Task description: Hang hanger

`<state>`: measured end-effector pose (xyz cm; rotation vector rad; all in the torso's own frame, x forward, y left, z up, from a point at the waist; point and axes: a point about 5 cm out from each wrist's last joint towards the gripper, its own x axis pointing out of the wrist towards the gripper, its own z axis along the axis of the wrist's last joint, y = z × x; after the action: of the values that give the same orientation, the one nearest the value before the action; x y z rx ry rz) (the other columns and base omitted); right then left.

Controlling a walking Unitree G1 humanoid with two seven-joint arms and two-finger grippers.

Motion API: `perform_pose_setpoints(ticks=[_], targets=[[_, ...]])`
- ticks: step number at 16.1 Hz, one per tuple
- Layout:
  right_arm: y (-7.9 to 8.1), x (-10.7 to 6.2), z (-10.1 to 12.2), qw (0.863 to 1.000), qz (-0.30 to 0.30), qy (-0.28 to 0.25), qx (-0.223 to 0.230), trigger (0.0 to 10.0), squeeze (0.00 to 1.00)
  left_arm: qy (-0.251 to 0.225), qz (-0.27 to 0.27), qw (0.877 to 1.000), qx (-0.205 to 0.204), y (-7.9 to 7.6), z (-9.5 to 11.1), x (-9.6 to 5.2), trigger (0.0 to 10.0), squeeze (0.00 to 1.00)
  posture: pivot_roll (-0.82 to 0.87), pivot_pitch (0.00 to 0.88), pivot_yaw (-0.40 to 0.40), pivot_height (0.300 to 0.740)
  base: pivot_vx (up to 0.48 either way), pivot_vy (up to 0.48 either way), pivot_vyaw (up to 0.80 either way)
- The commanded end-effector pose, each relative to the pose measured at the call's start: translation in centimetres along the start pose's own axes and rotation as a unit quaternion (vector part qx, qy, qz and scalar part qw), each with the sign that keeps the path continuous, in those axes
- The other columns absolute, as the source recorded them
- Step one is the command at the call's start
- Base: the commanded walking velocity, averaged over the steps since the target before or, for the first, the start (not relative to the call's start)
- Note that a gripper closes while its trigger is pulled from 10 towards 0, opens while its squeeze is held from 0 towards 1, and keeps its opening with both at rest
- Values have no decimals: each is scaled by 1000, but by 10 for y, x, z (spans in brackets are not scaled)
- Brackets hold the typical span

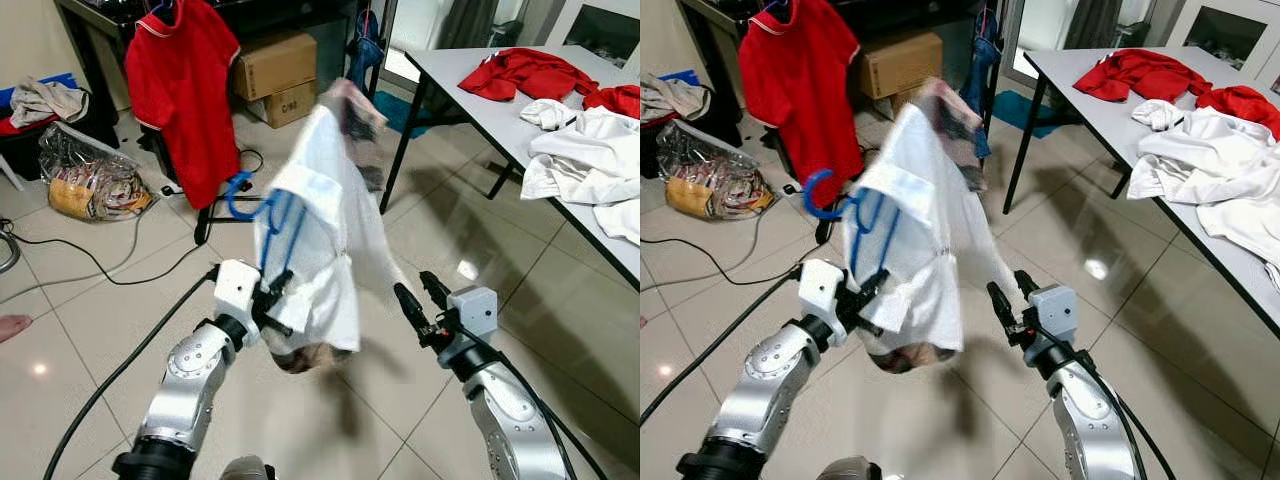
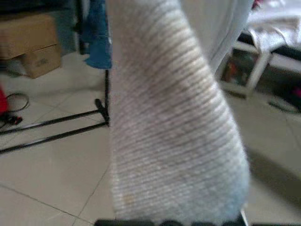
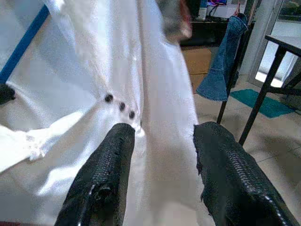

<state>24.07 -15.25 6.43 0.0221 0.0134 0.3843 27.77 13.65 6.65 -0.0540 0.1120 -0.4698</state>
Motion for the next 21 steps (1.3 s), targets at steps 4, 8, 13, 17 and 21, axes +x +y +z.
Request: perform_pose_setpoints(ticks=[4,8,13,17,21], targets=[[-5,-5,3,1000,-9,1,-5,10000,0,-22,40,998,-52,-2,5,-5,10000,0,176,18,3,740,0,0,0],[-6,-18,5,1000,-19,1,-14,10000,0,2,30,997,-64,-11,-4,-23,10000,0,167,31,19,740,0,0,0],[-4,-28,7,1000,-13,5,-23,10000,0,6,26,996,-83,-16,-4,-35,10000,0,161,39,24,740,0,0,0],[7,-20,10,999,27,0,-26,10000,0,-38,93,993,-61,-8,7,-38,10000,0,168,38,23,740,0,0,0],[8,-10,14,998,45,-8,-29,10000,0,-44,130,988,-64,-5,0,-45,10000,0,184,36,14,740,0,0,0]])
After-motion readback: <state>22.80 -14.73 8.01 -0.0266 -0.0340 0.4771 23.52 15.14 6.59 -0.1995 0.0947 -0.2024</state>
